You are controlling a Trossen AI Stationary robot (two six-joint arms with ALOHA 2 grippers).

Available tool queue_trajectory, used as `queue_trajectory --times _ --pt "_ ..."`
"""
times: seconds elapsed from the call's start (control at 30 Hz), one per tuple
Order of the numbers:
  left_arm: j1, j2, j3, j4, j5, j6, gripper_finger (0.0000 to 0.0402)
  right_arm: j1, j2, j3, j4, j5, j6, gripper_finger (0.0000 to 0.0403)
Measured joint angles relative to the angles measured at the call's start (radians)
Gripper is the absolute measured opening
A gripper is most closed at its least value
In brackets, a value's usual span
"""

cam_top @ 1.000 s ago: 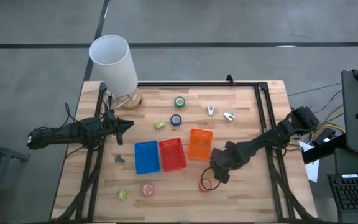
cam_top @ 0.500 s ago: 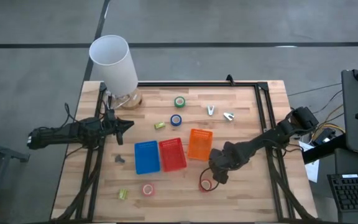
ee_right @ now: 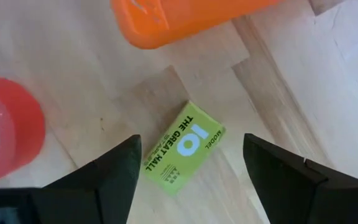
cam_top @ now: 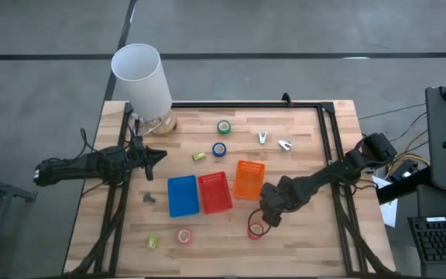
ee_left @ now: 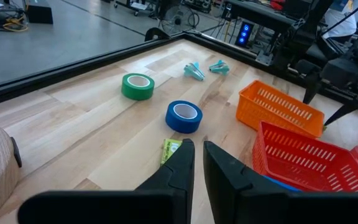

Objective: Pick and place Stapler, Stapler remover, tape
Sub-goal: Put the middle green staple box into the orange bin

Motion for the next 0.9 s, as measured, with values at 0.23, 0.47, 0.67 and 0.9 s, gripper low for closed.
queue_trajectory --times 0.23,0.47,0.67,0.9 --pt "0.0 0.0 0.0 0.0 0.0 0.0 0.0037 0.0 0.054 -0.007 0.007 0.0 0.017 0.0251" --pt "0.0 0.0 0.0 0.0 0.0 0.0 0.0037 0.0 0.059 -0.005 0.013 -0.002 0.017 0.0205" --pt "0.0 0.0 0.0 0.0 0.0 0.0 0.0037 0.0 0.056 -0.006 0.009 -0.003 -0.022 0.0148" --pt "0.0 0.0 0.0 0.0 0.0 0.0 0.0037 0.0 0.05 -0.006 0.002 -0.004 -0.058 0.0102"
